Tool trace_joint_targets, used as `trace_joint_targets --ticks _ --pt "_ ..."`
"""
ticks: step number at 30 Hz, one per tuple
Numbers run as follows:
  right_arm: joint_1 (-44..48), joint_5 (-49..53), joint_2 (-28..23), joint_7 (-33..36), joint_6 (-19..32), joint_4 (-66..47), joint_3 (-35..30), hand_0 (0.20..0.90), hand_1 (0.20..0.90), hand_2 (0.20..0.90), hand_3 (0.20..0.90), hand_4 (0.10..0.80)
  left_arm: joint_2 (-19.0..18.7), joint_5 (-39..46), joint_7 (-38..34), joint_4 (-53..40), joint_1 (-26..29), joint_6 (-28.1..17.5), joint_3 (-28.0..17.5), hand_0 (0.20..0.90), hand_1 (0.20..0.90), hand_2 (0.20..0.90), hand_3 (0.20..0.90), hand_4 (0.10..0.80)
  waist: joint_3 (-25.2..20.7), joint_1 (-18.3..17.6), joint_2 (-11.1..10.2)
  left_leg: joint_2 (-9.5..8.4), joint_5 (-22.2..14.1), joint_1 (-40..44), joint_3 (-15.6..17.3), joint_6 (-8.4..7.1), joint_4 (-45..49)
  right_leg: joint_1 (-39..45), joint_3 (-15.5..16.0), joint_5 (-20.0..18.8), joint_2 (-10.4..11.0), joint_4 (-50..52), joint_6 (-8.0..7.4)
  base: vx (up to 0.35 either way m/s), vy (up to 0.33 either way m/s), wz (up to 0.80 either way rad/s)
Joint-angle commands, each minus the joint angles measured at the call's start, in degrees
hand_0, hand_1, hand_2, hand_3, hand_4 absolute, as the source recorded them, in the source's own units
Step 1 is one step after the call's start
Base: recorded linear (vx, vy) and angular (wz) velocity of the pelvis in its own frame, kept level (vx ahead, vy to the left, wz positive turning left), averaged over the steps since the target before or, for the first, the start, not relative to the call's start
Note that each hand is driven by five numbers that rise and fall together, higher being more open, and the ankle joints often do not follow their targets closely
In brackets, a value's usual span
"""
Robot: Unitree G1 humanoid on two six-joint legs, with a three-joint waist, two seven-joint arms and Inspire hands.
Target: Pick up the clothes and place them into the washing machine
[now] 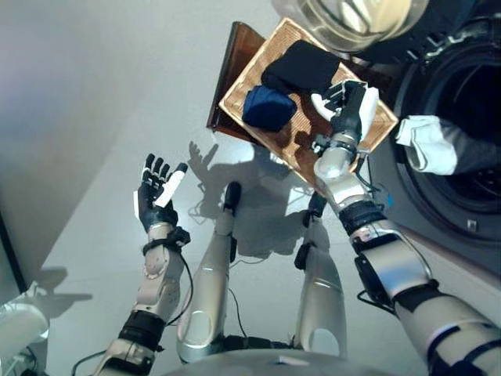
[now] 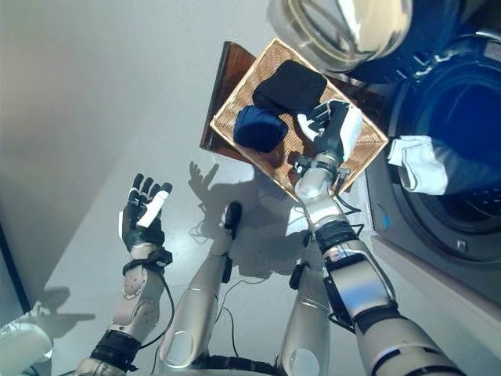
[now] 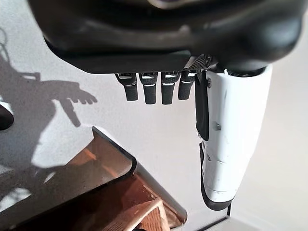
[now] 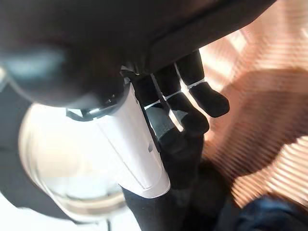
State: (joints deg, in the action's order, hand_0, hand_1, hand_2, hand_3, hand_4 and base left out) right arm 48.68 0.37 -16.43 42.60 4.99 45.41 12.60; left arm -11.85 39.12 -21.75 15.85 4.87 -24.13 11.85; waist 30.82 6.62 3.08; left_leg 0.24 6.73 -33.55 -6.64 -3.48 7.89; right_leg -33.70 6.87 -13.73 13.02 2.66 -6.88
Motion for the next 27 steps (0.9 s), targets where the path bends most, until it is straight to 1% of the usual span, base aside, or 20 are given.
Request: trace_joint_targets --ticks 1,8,18,21,27 --pt "-0.92 -3.61 -2.68 2.61 3.5 -8.02 -1.28 0.2 0.2 0.2 0.2 0.3 -1.4 -0.66 0.07 -5.03 -3.42 -3.62 -3.09 0.9 0.9 0.9 0.9 0.8 -1.02 0.09 0.74 0.44 0.04 2.83 1.87 -0.97 -4.12 4.11 -2.85 11.14 2.37 7.71 -2.23 0.01 -0.01 -0.04" --pt "-6.8 -3.82 -1.8 1.84 4.32 -11.5 -3.12 0.2 0.2 0.2 0.2 0.3 -0.98 0.07 1.12 -3.99 -4.06 -3.53 -3.8 0.9 0.9 0.9 0.9 0.8 -1.02 -1.22 0.73 0.54 -0.99 5.75 2.78 -0.75 -3.35 6.7 -3.66 11.43 2.24 7.73 -2.42 0.015 -0.001 -0.1" --pt "-7.97 -4.5 -1.85 1.97 4.11 -10.88 -3.91 0.2 0.2 0.2 0.2 0.3 -0.75 -0.19 1.46 -4.14 -4.63 -3.42 -4.13 0.9 0.9 0.9 0.9 0.8 -1.02 -1.82 1.32 0.46 -1.18 6.99 3.31 -0.74 -3.12 7.65 -4.04 11.63 2.15 7.63 -2.38 0.004 -0.005 -0.05" --pt "-7.54 -5.71 -2.08 1.52 3.47 -9.54 -3.1 0.2 0.2 0.2 0.2 0.3 -0.7 -0.1 1.59 -4.28 -4.66 -3.67 -4.05 0.9 0.9 0.9 0.9 0.8 -1.03 -1.83 1.29 0.54 -1.21 7.09 3.42 -0.79 -3.05 7.6 -4.15 11.68 2.1 7.72 -2.34 0.0 0.0 0.0" --pt "-5.73 -5.94 -2.16 1.04 1.98 -3.39 -2.37 0.2 0.2 0.2 0.2 0.3 -0.68 0.19 1.62 -4.94 -4.47 -3.46 -4.52 0.9 0.9 0.9 0.9 0.8 -1.02 -1.93 0.97 0.71 -0.95 6.28 3.52 -0.95 -3.1 6.86 -4.0 11.47 1.98 7.63 -2.22 0.0 0.0 0.0"
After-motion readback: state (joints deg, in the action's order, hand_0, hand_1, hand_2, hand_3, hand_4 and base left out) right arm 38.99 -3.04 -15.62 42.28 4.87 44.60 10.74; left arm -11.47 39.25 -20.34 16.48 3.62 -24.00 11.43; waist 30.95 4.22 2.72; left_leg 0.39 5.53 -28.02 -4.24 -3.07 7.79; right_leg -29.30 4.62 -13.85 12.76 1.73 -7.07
